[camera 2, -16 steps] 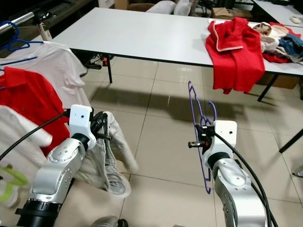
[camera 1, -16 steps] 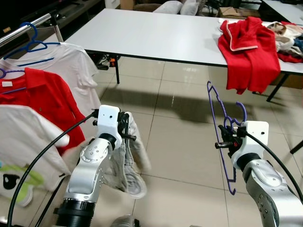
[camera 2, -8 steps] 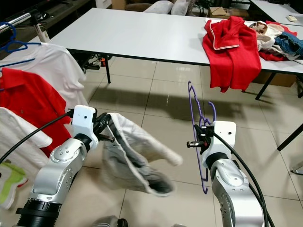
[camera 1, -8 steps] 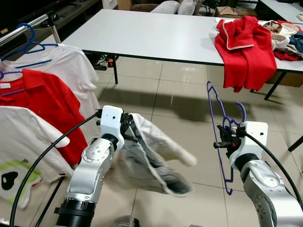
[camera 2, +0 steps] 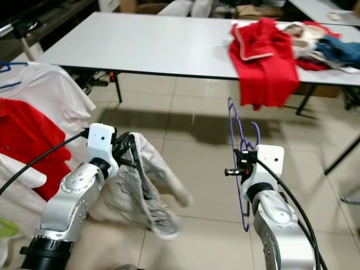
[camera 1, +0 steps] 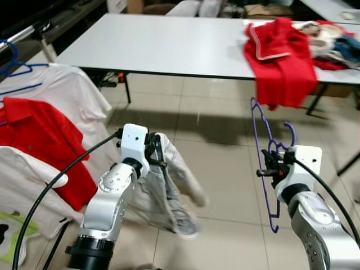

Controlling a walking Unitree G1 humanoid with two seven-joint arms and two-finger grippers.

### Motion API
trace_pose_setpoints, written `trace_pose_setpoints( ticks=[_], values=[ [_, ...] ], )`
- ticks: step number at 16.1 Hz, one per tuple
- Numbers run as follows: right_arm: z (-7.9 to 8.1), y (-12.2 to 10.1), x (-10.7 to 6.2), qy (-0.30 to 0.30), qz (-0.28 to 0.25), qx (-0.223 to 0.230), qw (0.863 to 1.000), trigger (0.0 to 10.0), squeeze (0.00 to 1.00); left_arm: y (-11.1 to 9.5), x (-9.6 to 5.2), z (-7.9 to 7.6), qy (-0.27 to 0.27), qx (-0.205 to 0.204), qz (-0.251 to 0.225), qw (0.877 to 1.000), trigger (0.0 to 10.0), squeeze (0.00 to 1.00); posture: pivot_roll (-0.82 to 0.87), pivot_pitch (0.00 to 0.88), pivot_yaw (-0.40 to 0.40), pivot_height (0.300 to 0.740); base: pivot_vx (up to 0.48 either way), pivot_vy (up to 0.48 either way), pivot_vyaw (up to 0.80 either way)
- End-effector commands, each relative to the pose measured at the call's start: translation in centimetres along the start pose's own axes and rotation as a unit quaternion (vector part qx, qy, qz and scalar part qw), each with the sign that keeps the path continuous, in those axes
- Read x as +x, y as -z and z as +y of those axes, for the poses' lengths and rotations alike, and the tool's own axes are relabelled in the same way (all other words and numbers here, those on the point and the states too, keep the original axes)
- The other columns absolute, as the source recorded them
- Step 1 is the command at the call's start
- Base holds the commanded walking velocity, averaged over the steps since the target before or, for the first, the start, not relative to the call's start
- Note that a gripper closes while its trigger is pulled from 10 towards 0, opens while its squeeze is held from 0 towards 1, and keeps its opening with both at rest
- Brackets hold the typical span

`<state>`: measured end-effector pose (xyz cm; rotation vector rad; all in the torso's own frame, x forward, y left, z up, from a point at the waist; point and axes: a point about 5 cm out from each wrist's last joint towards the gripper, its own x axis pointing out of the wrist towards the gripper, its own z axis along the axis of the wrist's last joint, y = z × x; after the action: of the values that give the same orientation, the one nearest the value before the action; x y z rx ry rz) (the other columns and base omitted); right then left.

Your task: Hang hanger

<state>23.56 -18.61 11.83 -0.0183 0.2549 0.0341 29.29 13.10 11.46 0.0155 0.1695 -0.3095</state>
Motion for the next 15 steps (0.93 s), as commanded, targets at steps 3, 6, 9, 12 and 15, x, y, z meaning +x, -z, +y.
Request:
trace_pose_setpoints(
  ticks=[3, 6, 9, 12, 15],
  values=[
    [0.44, -0.53, -0.02, -0.016, -0.011, -0.018, 1.0, 10.0, 0.0, -1.69, 0.11, 0.19, 0.002, 0.005, -0.032, 0.999, 10.0, 0.0, 0.04, 0.028, 0.048, 0.74, 0.351, 0.0, 0.0],
    [0.59, -0.48, 0.02, -0.019, -0.009, -0.023, 1.0, 10.0, 0.0, -1.71, 0.13, 0.27, 0.002, 0.006, -0.031, 1.0, 10.0, 0.0, 0.04, 0.029, 0.049, 0.74, 0.352, 0.0, 0.8],
    [0.38, -0.49, 0.04, -0.011, -0.016, -0.004, 1.0, 10.0, 0.0, -1.69, 0.14, 0.33, 0.003, 0.006, -0.029, 1.0, 10.0, 0.0, 0.04, 0.03, 0.05, 0.74, 0.352, 0.0, 0.0],
    [0.5, -0.65, 0.0, -0.018, -0.021, -0.004, 1.0, 10.0, 0.0, -1.66, 0.11, 0.36, 0.003, 0.005, -0.029, 1.0, 10.0, 0.0, 0.05, 0.031, 0.048, 0.74, 0.351, 0.0, 0.0],
    [0.71, -0.73, 0.03, -0.023, -0.025, -0.004, 0.999, 10.0, 0.0, -1.66, 0.1, 0.37, 0.003, 0.005, -0.029, 1.0, 10.0, 0.0, 0.05, 0.03, 0.047, 0.74, 0.352, 0.0, 0.0]
  ],
)
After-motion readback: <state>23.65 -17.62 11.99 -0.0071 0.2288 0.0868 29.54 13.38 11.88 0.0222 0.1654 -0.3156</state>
